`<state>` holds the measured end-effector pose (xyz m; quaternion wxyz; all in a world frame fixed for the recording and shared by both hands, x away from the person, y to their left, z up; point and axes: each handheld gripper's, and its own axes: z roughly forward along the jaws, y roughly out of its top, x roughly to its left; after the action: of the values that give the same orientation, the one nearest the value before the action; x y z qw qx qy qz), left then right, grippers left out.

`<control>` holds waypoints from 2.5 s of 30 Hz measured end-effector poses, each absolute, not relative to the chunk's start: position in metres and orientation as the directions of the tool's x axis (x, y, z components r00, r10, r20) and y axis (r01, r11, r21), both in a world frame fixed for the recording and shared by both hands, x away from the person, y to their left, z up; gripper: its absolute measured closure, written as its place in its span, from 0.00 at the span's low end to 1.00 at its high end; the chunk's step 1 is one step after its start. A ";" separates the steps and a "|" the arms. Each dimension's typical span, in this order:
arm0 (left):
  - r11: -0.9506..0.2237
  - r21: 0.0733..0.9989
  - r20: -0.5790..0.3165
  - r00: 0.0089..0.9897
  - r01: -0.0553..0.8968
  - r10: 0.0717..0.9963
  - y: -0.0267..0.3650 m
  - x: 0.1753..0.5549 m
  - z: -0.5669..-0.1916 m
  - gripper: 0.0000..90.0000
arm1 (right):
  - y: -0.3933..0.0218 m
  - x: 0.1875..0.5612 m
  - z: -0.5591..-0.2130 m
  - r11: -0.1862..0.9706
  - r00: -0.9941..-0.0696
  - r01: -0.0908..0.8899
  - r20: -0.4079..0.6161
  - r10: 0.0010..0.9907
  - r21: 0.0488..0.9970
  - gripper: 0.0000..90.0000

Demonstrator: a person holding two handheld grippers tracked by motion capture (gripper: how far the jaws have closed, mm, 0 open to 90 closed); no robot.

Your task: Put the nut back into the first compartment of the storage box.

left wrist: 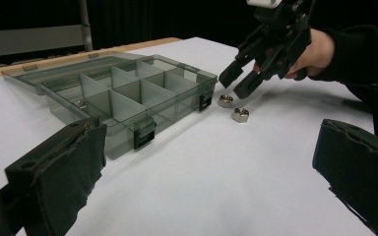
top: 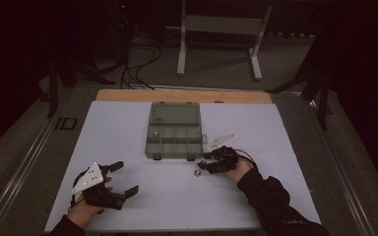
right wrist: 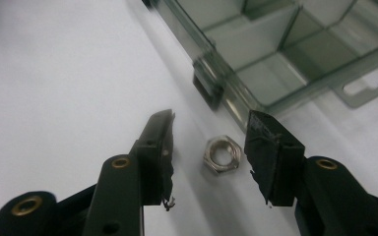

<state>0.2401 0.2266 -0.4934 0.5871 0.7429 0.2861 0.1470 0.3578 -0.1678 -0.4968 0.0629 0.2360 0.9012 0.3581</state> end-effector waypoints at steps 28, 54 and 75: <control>-0.149 0.956 -0.114 0.792 0.251 0.599 0.226 0.240 -0.493 0.00 | -0.164 0.361 -0.514 0.669 -0.873 0.377 0.004 0.489 0.641 0.78; -0.146 0.956 -0.119 0.792 0.254 0.599 0.227 0.240 -0.494 0.00 | -0.169 0.364 -0.440 0.616 -0.892 0.325 0.015 0.452 0.717 0.78; -0.134 0.957 -0.129 0.791 0.258 0.599 0.229 0.240 -0.494 0.00 | -0.097 0.424 -0.409 0.608 -0.911 0.278 0.004 0.413 0.744 0.78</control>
<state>0.2401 0.2286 -0.4936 0.5908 0.7390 0.2897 0.1443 0.4239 -0.0966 -0.4094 0.0842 0.1935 0.8926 0.3984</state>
